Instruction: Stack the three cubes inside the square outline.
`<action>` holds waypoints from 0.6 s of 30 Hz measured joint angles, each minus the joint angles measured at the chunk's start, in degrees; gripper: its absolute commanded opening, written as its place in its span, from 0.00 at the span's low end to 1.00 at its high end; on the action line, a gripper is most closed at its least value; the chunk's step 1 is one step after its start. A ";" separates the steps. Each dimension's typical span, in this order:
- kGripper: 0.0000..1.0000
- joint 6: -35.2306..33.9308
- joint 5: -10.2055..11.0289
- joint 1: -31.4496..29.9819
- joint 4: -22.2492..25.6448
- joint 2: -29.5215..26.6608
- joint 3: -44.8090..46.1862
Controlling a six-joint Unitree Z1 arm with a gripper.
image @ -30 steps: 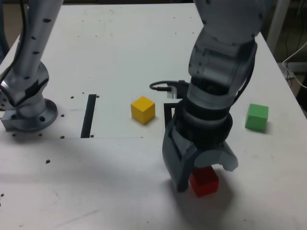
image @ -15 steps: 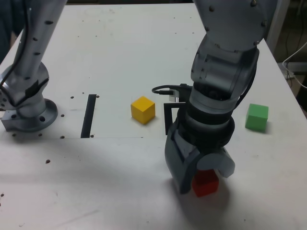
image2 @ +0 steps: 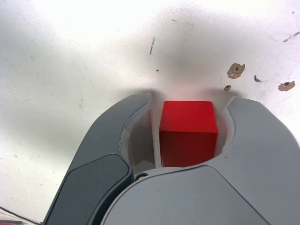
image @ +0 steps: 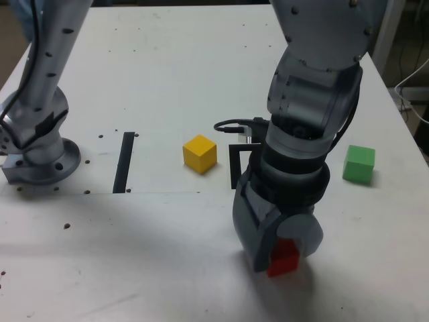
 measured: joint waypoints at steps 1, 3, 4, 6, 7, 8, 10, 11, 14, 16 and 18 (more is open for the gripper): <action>0.38 0.00 0.00 0.00 0.00 0.00 0.01; 0.38 0.01 0.00 0.00 0.00 -0.05 0.06; 0.38 0.02 0.01 0.00 0.00 -0.12 0.13; 0.38 0.03 0.32 0.00 -0.01 -0.37 0.25; 0.38 0.04 0.59 0.00 -0.02 -0.65 0.29; 0.38 0.06 0.87 0.00 -0.02 -1.03 0.35; 0.38 0.09 1.63 0.00 -0.02 -2.16 0.63; 0.38 0.09 2.25 0.00 0.01 -2.96 0.92; 0.38 0.14 4.36 0.00 0.36 -5.40 2.05; 0.38 0.79 5.87 0.21 0.57 -7.18 3.20; 0.38 2.10 6.79 0.98 0.73 -8.97 4.38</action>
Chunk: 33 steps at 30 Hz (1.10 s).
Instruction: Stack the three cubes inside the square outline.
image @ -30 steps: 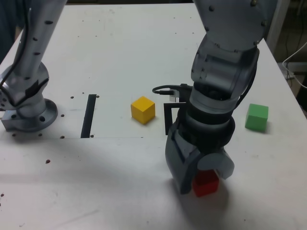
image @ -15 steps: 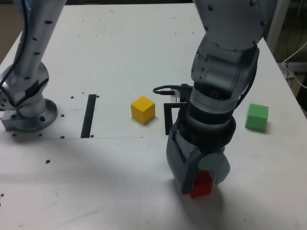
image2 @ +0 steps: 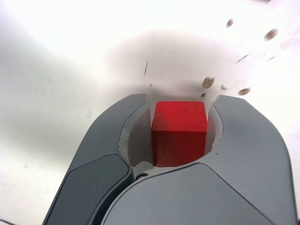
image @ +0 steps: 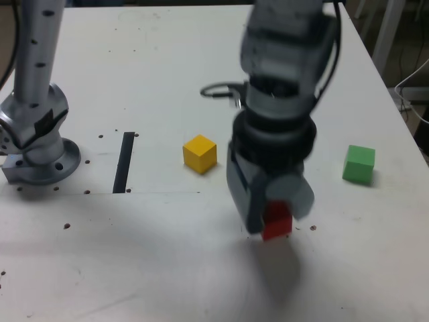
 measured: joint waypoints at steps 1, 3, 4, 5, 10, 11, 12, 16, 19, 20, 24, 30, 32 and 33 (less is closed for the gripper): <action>0.38 0.94 0.27 0.58 0.09 -0.93 0.72; 0.38 3.42 0.54 2.00 0.37 -2.88 2.57; 0.38 4.86 0.55 2.77 0.45 -3.78 3.47; 0.38 6.07 0.55 3.43 0.55 -4.44 4.21; 0.38 15.23 0.58 8.22 0.97 -6.12 6.07; 0.38 16.97 0.48 9.04 1.01 -6.11 6.08; 0.38 18.72 0.22 9.87 1.04 -6.11 6.08; 0.37 24.37 -1.01 12.90 1.26 -5.35 6.07; 0.37 25.85 -1.25 13.86 1.38 -4.78 6.07; 0.37 26.73 -1.33 14.29 1.49 -4.70 6.10; 0.37 28.53 -1.29 16.85 1.74 -4.43 6.90; 0.37 29.73 0.13 19.53 1.64 -3.98 7.36; 0.37 29.74 0.73 20.27 1.48 -3.68 7.66; 0.37 29.74 0.96 20.63 1.43 -3.54 7.84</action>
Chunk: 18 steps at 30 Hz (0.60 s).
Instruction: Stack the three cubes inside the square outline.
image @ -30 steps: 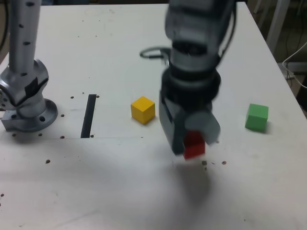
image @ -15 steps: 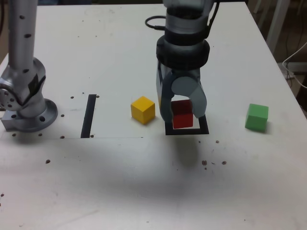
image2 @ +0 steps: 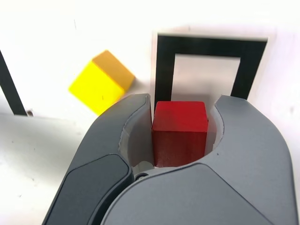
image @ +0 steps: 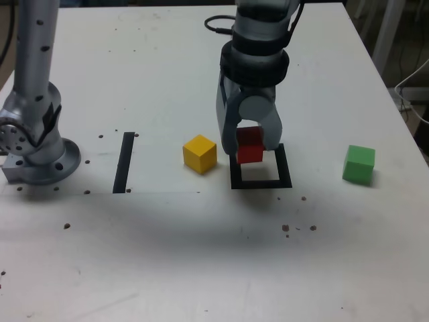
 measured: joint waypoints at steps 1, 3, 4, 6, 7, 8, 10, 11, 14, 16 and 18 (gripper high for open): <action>0.37 0.00 0.14 0.27 -0.05 0.11 0.15; 0.37 0.00 0.37 0.72 -0.35 0.39 0.41; 0.37 0.00 0.42 0.85 -0.54 0.54 0.46; 0.37 0.00 0.42 0.92 -1.08 0.94 0.46; 0.37 0.00 0.42 0.92 -1.39 1.19 0.46; 0.37 0.00 0.42 0.92 -1.78 1.50 0.50; 0.37 0.00 0.43 0.92 -2.72 2.22 0.86; 0.37 0.00 0.49 0.92 -3.12 2.45 1.06; 0.37 0.00 0.94 0.97 -4.17 2.86 1.39; 0.37 0.00 1.13 1.16 -4.64 3.19 1.52; 0.38 0.00 1.19 1.44 -4.79 3.58 1.70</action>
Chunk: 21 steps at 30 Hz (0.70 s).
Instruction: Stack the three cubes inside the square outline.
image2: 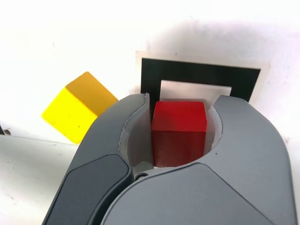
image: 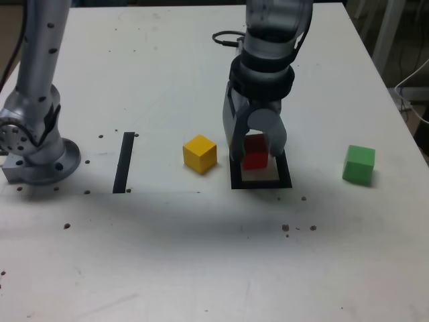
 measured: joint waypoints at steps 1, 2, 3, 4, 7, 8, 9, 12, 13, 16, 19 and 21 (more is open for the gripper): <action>0.38 0.00 0.00 0.07 0.00 0.10 0.03; 0.38 0.00 0.00 0.08 -0.01 0.16 0.03; 0.38 0.00 0.00 0.07 -0.06 0.17 0.03; 0.39 0.00 0.00 0.07 -0.08 0.18 0.03; 0.42 0.00 0.00 0.07 -0.37 0.26 0.03; 0.43 0.00 0.00 0.07 -0.49 0.29 0.03; 0.44 0.00 0.00 0.07 -0.60 0.30 0.03; 0.47 0.00 0.00 -0.03 -0.72 0.31 0.10; 0.49 0.02 0.00 -0.10 -0.75 0.31 0.16; 0.53 0.15 0.00 -0.29 -0.80 0.31 0.24; 0.56 0.25 0.00 -0.36 -0.97 0.31 0.34; 0.59 0.39 0.00 -0.37 -1.08 0.31 0.36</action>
